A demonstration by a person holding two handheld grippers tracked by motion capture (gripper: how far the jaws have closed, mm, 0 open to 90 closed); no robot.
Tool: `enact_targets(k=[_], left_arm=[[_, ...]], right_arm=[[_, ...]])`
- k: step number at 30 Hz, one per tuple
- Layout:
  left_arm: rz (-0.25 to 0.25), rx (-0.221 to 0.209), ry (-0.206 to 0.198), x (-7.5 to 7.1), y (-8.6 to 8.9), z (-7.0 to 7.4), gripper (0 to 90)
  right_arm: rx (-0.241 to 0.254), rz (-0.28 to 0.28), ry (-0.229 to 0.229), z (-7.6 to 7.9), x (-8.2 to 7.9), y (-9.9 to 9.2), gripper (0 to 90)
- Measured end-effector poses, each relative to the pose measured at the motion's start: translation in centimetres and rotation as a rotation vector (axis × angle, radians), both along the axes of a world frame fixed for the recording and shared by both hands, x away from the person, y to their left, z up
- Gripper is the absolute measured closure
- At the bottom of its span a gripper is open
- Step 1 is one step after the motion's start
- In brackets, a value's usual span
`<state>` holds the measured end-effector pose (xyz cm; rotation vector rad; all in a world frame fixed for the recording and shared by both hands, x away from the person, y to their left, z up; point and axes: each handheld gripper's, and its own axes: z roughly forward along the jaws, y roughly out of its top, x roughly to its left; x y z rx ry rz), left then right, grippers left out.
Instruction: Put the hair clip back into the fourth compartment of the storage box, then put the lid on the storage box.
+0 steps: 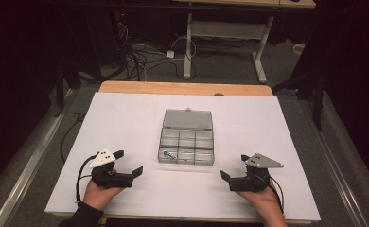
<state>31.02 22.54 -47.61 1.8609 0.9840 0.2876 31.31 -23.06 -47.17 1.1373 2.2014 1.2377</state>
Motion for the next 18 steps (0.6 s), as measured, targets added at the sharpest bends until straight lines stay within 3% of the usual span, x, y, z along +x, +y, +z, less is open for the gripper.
enact_targets(k=[8, 18], left_arm=[[-0.005, -0.005, 0.018, 0.9, -1.0, 0.3, 0.0], [0.005, 0.022, 0.034, 2.2, -2.4, 1.0, 0.0]], right_arm=[[-0.018, 0.0, 0.002, -0.3, 0.7, 0.5, 0.4], [-0.014, -0.006, 0.002, -0.1, 1.3, 0.8, 0.4]])
